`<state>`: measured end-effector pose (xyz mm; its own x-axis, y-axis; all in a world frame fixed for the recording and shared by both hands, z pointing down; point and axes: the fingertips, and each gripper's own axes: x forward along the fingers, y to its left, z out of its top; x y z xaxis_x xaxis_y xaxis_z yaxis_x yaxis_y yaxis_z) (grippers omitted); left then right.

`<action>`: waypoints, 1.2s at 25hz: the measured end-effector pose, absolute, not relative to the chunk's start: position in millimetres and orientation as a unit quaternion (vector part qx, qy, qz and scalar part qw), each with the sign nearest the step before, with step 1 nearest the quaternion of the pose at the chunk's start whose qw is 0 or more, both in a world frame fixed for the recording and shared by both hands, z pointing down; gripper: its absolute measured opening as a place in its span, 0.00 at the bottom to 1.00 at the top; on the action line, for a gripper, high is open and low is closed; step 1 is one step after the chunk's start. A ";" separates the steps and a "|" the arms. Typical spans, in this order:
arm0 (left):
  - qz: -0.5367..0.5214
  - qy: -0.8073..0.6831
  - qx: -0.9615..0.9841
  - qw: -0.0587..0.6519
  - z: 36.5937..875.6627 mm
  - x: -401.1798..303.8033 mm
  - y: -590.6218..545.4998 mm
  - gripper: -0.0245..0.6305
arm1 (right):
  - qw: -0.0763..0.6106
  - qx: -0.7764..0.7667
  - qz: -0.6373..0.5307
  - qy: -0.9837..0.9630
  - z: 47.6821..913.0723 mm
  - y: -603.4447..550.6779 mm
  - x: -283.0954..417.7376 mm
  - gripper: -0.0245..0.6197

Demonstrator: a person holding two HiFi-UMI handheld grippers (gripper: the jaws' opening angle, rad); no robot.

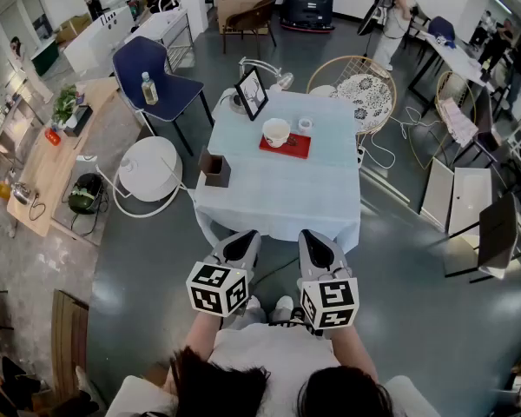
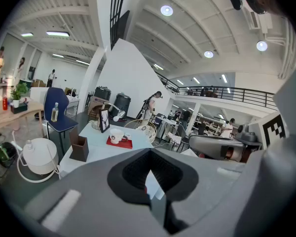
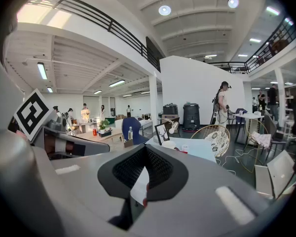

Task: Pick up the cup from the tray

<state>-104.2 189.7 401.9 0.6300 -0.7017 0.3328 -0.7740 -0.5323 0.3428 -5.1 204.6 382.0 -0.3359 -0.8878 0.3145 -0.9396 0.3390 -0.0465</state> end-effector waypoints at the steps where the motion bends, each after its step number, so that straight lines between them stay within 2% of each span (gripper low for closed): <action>1: 0.080 -0.424 0.873 0.230 402.1 -103.1 189.4 0.04 | 0.117 0.565 0.110 -0.810 382.2 204.2 -3.8 0.07; 22: 0.093 -0.431 0.870 0.221 408.0 -89.8 163.6 0.04 | 0.112 0.537 0.123 -0.827 394.4 180.2 7.9 0.09; 23: 0.095 -0.428 0.871 0.222 408.1 -87.8 162.2 0.04 | 0.112 0.525 0.123 -0.835 395.1 179.1 7.8 0.13; 25: 0.100 -0.420 0.874 0.223 408.1 -82.7 160.0 0.04 | 0.101 0.509 0.127 -0.846 394.8 176.0 10.1 0.31; 26: 0.102 -0.419 0.874 0.223 408.1 -80.5 158.1 0.04 | 0.096 0.505 0.128 -0.848 394.0 173.6 12.3 0.36; 30: 0.116 -0.423 0.873 0.213 410.8 -72.6 149.3 0.08 | 0.107 0.477 0.109 -0.865 392.0 165.4 12.9 0.45</action>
<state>-72.6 149.3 410.8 0.6149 -0.6892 0.3833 -0.7883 -0.5508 0.2743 12.9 165.4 392.0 -0.5212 -0.8029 0.2893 -0.8495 0.5205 -0.0857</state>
